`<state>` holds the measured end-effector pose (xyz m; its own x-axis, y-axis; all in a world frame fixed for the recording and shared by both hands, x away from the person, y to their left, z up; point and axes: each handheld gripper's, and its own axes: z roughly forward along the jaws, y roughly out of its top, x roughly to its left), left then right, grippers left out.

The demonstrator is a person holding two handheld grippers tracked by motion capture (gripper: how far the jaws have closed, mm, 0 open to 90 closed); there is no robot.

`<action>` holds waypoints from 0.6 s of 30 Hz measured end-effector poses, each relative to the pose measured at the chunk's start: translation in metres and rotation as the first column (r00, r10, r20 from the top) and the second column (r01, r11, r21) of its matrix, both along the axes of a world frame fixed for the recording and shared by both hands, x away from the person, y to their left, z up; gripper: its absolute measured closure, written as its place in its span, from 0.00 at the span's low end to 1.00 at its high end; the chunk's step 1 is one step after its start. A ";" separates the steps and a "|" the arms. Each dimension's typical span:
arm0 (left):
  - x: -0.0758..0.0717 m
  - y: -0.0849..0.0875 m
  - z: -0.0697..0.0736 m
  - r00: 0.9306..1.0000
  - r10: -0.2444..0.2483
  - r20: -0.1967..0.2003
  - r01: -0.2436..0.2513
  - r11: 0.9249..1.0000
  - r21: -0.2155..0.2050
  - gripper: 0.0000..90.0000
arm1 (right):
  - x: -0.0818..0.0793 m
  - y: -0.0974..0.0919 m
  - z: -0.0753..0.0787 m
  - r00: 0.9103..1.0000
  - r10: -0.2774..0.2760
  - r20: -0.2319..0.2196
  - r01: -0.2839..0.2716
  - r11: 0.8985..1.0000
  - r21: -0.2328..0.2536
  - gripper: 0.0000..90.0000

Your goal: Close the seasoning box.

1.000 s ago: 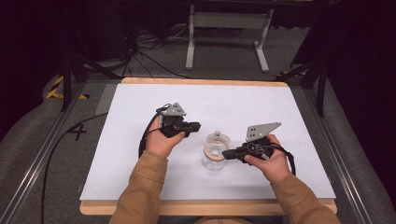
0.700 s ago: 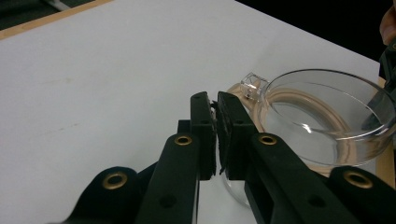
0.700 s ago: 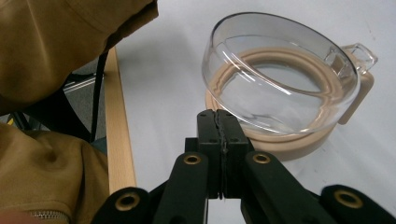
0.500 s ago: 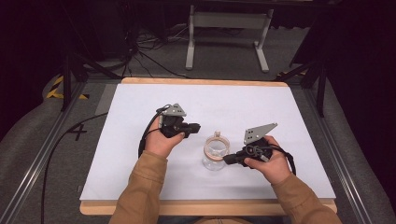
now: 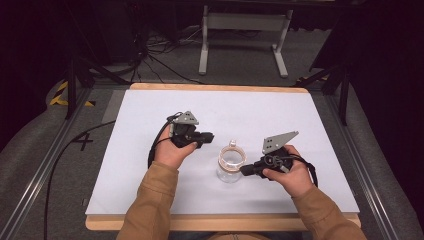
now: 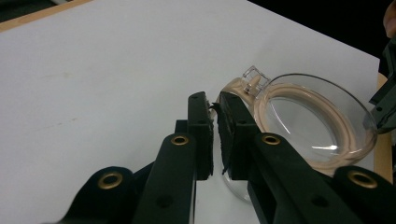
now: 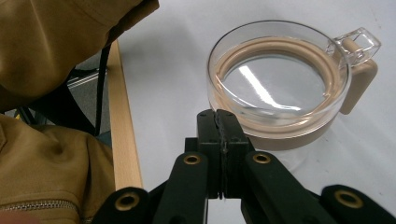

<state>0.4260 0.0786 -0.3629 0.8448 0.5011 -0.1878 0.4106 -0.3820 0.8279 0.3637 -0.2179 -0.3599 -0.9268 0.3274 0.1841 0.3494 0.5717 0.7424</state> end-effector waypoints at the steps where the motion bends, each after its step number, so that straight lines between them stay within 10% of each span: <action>1: -0.001 0.001 0.000 1.000 0.004 0.000 -0.004 1.000 -0.006 0.92 | 0.000 -0.001 0.001 1.000 0.000 0.006 0.000 1.000 0.006 1.00; 18: -0.025 0.051 -0.001 0.990 0.141 -0.005 -0.141 0.990 0.011 0.80 | 0.035 -0.038 0.031 0.981 -0.155 0.116 0.151 0.987 0.049 0.75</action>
